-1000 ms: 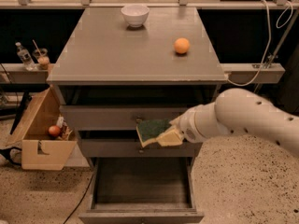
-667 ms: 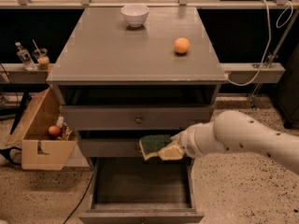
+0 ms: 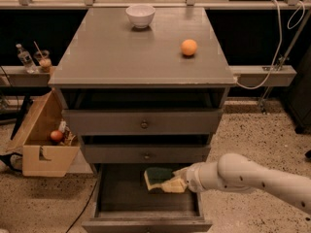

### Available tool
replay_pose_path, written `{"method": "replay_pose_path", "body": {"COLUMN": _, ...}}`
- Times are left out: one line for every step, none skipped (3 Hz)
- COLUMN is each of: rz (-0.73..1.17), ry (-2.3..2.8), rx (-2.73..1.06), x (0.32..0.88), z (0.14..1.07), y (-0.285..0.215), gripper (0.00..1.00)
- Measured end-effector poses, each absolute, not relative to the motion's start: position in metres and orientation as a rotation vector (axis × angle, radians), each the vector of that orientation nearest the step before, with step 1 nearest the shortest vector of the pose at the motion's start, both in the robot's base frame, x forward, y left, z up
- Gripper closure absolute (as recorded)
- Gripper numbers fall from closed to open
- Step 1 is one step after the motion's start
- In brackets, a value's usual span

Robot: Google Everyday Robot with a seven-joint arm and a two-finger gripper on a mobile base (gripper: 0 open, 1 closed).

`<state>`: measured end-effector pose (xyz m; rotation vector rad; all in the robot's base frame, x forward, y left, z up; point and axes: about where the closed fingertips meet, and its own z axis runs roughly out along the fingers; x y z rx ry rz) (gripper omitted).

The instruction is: Place sponge into bottom drawer

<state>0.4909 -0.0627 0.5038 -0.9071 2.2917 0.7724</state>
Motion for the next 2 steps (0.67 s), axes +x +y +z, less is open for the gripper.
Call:
{"method": "replay_pose_path", "body": {"rz": 0.847, "ry": 2.318, "rx": -0.881, "x": 0.4786, "z": 0.4723, "y": -0.0546, "gripper": 1.0}}
{"method": "replay_pose_path", "body": {"rz": 0.844, "ry": 2.321, "rx": -0.88, "x": 0.4796, "z": 0.4671, "y": -0.0549, "gripper": 1.0}}
